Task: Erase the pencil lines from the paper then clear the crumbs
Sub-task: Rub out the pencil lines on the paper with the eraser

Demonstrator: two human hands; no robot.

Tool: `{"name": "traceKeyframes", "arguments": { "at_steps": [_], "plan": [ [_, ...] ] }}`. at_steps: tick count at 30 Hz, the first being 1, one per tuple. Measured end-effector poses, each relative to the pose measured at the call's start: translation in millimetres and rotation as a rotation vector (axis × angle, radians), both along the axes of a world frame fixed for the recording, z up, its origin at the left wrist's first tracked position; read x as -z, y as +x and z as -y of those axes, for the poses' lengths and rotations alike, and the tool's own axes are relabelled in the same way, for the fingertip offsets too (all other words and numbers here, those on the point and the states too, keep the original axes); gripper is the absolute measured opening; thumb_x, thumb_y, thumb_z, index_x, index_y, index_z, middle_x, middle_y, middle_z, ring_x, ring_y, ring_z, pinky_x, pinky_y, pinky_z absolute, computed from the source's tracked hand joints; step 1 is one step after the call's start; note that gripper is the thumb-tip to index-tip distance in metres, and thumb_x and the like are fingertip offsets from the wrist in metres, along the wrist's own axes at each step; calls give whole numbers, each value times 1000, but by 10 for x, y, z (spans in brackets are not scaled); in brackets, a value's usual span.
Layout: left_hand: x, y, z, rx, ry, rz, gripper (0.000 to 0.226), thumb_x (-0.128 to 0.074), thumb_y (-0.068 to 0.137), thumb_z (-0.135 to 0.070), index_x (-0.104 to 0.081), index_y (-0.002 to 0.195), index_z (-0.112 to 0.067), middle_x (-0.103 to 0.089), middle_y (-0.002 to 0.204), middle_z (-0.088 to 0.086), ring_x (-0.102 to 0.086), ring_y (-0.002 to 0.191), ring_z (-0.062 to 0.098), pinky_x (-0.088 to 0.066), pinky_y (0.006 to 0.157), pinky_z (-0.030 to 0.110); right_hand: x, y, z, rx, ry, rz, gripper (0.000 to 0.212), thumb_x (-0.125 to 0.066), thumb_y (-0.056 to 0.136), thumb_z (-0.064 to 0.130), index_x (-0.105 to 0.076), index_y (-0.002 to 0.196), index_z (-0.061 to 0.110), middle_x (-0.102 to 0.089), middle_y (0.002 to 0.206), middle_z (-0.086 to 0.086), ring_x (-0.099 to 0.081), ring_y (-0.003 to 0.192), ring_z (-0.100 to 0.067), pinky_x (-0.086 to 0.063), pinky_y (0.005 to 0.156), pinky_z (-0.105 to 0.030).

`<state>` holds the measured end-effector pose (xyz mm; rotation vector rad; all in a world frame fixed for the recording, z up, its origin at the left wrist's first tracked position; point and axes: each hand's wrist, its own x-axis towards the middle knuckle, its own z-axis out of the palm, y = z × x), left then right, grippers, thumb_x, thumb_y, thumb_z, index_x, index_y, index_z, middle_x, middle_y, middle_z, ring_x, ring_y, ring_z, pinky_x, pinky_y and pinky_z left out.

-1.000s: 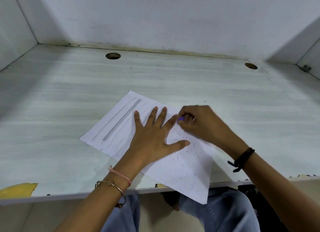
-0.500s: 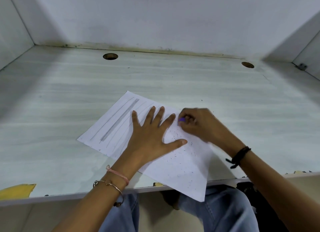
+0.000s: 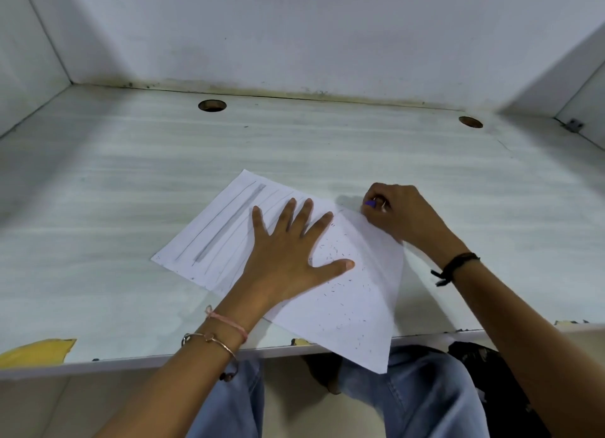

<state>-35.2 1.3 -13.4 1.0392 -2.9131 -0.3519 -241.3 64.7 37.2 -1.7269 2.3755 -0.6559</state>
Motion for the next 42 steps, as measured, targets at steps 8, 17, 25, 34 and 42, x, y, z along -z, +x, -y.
{"name": "traceKeyframes", "arguments": {
  "at_steps": [8,17,25,34,42],
  "plan": [
    [0,-8,-8,-2,13,-18,93,-10,72,-88,9,152,-44,20,162,-9,25,147,14,16,111,65,120,337,-39,-222,-36,59,8,-64,86,17,-60,81,22,-58,69,14,-50,62,1,-35,58,-14],
    [-39,-6,51,-22,29,-106,60,-15,102,-50,-9,156,-24,2,165,-7,8,150,13,13,116,56,-21,385,16,17,-234,174,7,-58,89,15,-62,84,13,-61,72,7,-50,61,-6,-39,59,-12],
    [-212,42,177,-219,587,-698,41,-34,101,-8,-50,137,-18,-49,144,0,-31,142,20,-16,118,33,226,825,-142,-40,-178,550,12,-51,96,17,-59,89,13,-61,73,0,-53,63,-7,-44,68,-26],
    [-120,654,11,-70,431,-500,36,-49,101,-19,-52,136,-24,-38,151,-11,-23,145,5,12,118,30,100,726,-125,-24,-160,571,10,-55,93,13,-64,89,14,-63,77,-8,-55,63,-9,-48,61,-18],
    [-24,714,53,-15,172,-283,50,-31,96,-53,-30,146,-48,-15,160,-20,-7,146,-2,3,117,26,48,1048,-328,-216,-54,581,8,-66,86,7,-70,82,12,-72,79,0,-68,70,-13,-54,67,-17]
  ]
}}
